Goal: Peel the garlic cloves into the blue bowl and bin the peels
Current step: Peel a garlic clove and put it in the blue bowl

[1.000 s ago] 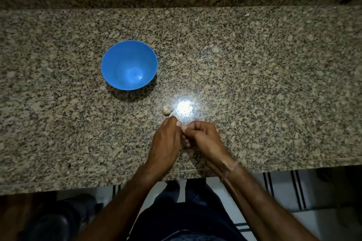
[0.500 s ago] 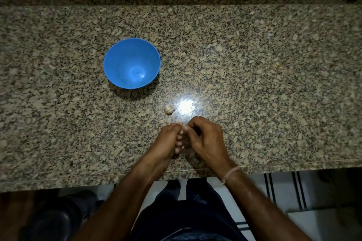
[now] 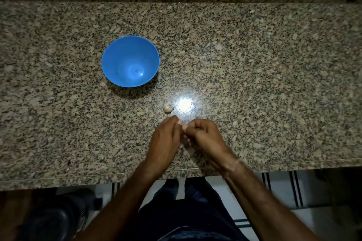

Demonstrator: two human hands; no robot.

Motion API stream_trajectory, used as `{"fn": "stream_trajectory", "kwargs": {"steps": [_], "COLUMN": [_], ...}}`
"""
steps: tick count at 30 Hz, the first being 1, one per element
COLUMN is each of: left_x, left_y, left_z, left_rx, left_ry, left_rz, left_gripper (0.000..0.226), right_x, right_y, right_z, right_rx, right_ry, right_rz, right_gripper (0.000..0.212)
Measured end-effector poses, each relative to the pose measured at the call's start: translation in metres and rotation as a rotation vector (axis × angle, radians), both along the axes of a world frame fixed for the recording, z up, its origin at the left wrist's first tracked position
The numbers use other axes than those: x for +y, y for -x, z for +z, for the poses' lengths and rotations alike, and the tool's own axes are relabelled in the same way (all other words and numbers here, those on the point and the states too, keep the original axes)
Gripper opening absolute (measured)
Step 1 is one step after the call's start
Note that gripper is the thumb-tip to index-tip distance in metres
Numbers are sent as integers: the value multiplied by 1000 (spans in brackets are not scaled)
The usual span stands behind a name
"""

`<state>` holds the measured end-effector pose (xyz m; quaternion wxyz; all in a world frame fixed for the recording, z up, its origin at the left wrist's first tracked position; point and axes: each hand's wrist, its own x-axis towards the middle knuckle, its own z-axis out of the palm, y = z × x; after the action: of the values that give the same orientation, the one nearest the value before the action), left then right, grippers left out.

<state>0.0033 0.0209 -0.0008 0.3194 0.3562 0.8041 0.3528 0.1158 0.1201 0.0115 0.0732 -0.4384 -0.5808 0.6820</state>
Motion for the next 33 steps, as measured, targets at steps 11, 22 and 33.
{"fn": "stream_trajectory", "kwargs": {"steps": [11, 22, 33], "left_x": [-2, 0, -6], "left_y": [2, 9, 13], "left_z": [-4, 11, 27], "left_rx": [31, -173, -397], "left_ry": [20, -32, -128], "left_rz": [-70, 135, 191], "left_gripper": [27, 8, 9], "right_x": [-2, -4, -4], "right_y": [1, -3, -8], "right_z": [-7, 1, 1], "right_rx": [-41, -26, 65], "right_ry": [-17, -117, -89], "right_rz": [15, -63, -97], "right_gripper": [25, 21, 18]}}
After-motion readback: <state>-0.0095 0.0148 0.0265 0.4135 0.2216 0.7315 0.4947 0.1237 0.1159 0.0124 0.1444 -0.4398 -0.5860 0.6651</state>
